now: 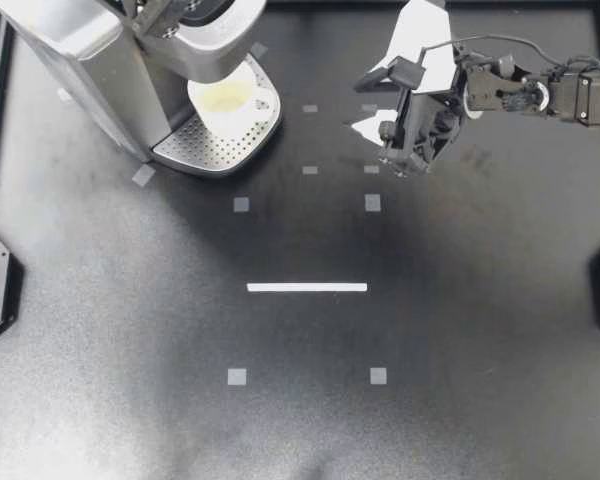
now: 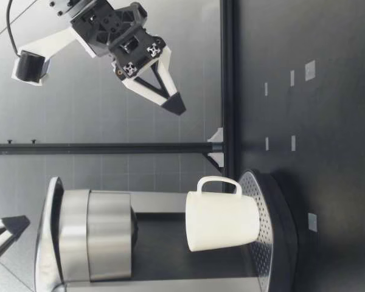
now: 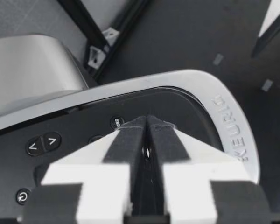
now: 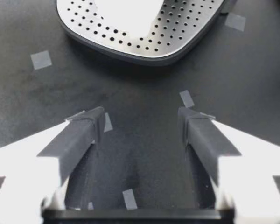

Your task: Place the coffee capsule inside the capsule container, then place the cup onto the center of the cup tray.

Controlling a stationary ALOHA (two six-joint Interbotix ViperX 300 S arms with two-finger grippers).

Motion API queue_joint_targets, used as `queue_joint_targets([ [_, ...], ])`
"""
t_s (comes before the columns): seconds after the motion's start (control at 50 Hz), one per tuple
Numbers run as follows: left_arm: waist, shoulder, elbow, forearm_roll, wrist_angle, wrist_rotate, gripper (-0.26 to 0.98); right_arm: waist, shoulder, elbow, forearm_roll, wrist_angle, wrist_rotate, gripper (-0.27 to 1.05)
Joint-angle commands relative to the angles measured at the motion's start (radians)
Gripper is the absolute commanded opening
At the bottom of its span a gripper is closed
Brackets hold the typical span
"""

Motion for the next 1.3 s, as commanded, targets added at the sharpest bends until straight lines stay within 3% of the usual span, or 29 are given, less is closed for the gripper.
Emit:
queue_joint_targets([
  [0.0, 0.002, -0.003, -0.015, 0.009, -0.003, 0.000, 0.11, 0.009, -0.018, -0.018, -0.002, -0.003, 0.002, 0.59],
  [0.96, 0.023, 0.052, 0.028, 0.032, 0.051, -0.029, 0.11, 0.032, -0.015, -0.005, -0.002, -0.005, 0.002, 0.59],
  [1.28, 0.023, -0.006, 0.031, 0.032, -0.100, -0.011, 0.11, 0.034, -0.031, 0.009, -0.002, -0.020, 0.005, 0.59],
])
